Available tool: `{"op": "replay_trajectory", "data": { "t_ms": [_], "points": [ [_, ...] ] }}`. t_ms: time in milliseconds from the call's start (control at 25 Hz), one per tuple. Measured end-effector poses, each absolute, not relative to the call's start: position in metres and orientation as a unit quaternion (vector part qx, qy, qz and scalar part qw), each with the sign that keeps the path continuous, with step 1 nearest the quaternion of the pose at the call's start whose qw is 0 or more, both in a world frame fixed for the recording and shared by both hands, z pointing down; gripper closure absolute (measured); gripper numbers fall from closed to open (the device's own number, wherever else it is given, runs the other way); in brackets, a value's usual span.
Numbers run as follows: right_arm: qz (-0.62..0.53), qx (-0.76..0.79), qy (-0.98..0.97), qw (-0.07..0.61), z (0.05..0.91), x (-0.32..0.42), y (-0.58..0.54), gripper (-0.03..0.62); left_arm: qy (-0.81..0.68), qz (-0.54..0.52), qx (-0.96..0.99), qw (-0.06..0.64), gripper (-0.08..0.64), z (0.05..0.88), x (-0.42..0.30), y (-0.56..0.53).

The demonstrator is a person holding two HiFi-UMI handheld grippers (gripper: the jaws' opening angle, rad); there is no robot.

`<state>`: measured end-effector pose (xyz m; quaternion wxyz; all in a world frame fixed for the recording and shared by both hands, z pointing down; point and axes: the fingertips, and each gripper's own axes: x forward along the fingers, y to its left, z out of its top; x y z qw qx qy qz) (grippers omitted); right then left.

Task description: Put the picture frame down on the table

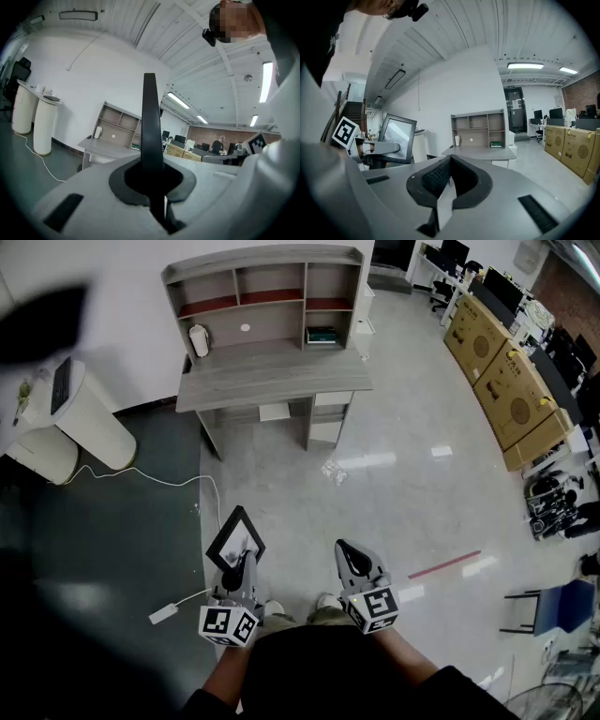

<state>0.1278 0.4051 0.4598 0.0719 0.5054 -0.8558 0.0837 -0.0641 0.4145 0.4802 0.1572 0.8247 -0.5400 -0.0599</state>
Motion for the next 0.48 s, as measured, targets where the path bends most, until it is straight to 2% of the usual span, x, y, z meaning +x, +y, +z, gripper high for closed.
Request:
{"op": "replay_trajectory", "data": {
  "t_ms": [480],
  "points": [
    [0.108,0.483,-0.868,0.033,0.475,0.191,0.395,0.581,-0.562,-0.056,0.808,0.168,0.534,0.495,-0.034,0.408]
  ]
}}
